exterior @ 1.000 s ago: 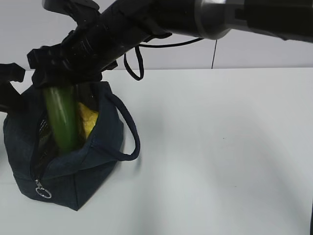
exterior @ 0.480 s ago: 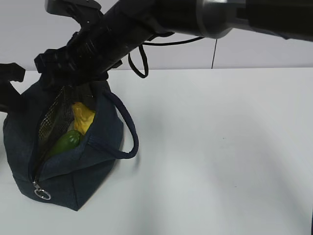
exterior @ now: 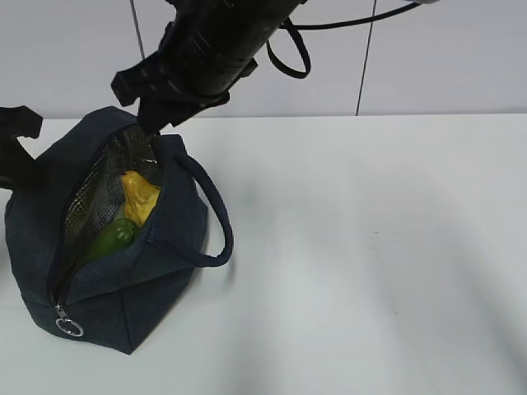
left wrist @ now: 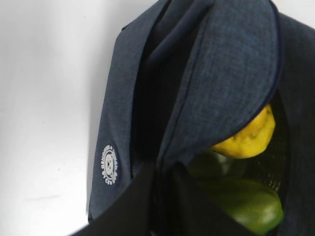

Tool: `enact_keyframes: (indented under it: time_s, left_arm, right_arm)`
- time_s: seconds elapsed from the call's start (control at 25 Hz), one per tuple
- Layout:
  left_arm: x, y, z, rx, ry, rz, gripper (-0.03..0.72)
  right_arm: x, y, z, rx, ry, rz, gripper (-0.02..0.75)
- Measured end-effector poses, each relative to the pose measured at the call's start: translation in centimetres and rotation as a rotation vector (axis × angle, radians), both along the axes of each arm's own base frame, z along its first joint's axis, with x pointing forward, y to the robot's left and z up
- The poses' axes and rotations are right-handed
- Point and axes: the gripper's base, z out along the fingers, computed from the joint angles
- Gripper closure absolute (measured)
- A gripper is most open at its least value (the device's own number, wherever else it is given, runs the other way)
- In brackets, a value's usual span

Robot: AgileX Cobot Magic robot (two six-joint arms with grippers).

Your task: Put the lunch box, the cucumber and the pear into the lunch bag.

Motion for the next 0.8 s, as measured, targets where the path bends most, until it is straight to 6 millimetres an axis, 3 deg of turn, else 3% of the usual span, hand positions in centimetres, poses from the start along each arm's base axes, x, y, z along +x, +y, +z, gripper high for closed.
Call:
enact_keyframes:
  time_s: [0.08,0.2,0.44,0.8]
  left_arm:
    - [0.0,0.0,0.0,0.000,0.000,0.000,0.671]
    - [0.0,0.0,0.0,0.000,0.000,0.000,0.671]
    - [0.0,0.0,0.0,0.000,0.000,0.000,0.671]
    - [0.0,0.0,0.0,0.000,-0.002,0.001,0.671]
  right_arm:
    - [-0.5,-0.3,-0.3,-0.044,0.052,0.019,0.517]
    - [-0.8,-0.5,-0.6,-0.077,0.093,0.017,0.526]
    - [-0.7,-0.8,-1.1,-0.097,0.151,-0.054,0.355]
    - [-0.9,0.7,-3.1,-0.106,0.218,-0.075,0.334]
